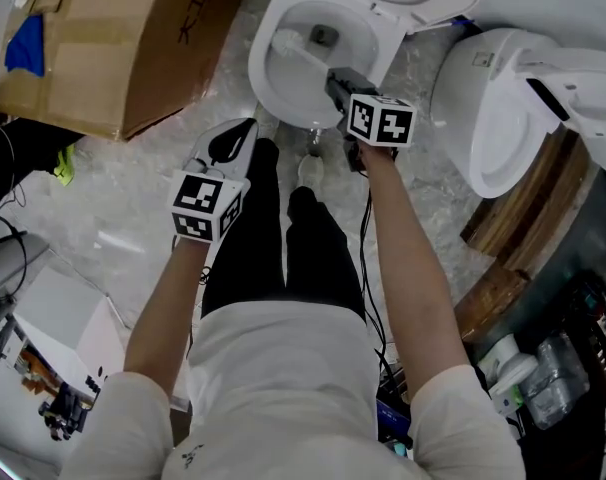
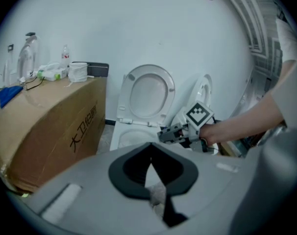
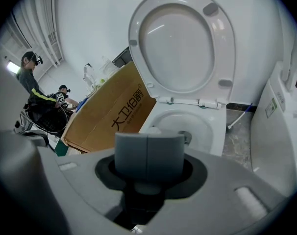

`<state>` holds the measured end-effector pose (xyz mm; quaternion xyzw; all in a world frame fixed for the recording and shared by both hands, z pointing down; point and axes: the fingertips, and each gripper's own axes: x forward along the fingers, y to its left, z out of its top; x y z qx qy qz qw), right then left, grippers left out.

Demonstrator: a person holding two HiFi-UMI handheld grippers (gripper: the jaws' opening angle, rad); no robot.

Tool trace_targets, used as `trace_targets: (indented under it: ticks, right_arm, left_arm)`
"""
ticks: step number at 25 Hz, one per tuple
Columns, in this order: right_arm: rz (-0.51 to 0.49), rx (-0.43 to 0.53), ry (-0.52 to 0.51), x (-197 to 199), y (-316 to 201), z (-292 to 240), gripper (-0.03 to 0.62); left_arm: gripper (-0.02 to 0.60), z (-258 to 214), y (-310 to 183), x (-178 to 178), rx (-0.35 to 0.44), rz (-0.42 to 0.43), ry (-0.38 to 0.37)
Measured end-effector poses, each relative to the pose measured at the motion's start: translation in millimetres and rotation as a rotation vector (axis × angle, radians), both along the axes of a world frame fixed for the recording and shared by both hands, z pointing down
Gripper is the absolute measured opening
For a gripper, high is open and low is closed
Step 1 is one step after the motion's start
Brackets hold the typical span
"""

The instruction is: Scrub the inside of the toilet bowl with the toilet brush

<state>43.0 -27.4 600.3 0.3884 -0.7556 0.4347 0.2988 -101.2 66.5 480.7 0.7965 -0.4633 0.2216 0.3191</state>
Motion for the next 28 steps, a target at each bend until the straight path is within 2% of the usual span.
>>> trace_targets:
  ticks: [28]
  right_arm:
    - [-0.114, -0.031, -0.043, 4, 45, 10, 0.150]
  left_arm:
    - [-0.011, -1, 32, 19, 0.015, -0.041, -0.009]
